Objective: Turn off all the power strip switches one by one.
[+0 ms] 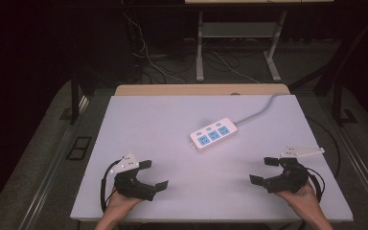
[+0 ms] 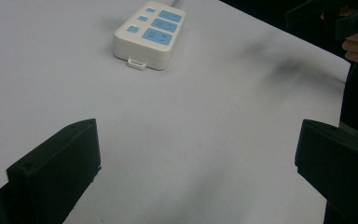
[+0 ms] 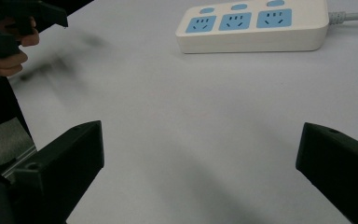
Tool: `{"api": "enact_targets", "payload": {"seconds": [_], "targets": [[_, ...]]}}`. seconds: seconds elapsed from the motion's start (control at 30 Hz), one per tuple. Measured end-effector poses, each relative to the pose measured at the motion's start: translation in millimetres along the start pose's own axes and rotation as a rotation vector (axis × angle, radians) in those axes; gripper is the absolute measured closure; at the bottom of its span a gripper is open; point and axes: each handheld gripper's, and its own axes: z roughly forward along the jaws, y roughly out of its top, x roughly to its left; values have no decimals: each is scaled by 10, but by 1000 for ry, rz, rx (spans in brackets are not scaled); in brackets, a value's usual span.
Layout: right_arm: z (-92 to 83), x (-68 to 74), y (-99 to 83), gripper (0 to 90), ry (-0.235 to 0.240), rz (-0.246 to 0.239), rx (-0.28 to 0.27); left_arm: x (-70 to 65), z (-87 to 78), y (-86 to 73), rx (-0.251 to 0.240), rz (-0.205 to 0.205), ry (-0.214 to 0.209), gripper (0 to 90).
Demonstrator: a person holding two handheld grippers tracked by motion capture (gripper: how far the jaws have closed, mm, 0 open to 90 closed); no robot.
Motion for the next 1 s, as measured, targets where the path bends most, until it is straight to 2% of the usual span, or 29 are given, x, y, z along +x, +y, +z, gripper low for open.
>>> {"api": "enact_targets", "payload": {"seconds": [0.3,0.67,1.0], "targets": [[50,19,146,5,16,-28,37,5,-4,-3,3,0,4,0],[101,46,344,5,30,-55,56,10,-7,-5,1,-2,1,0],[207,72,524,6,49,-84,84,12,-3,-9,2,-4,1,0]]}}
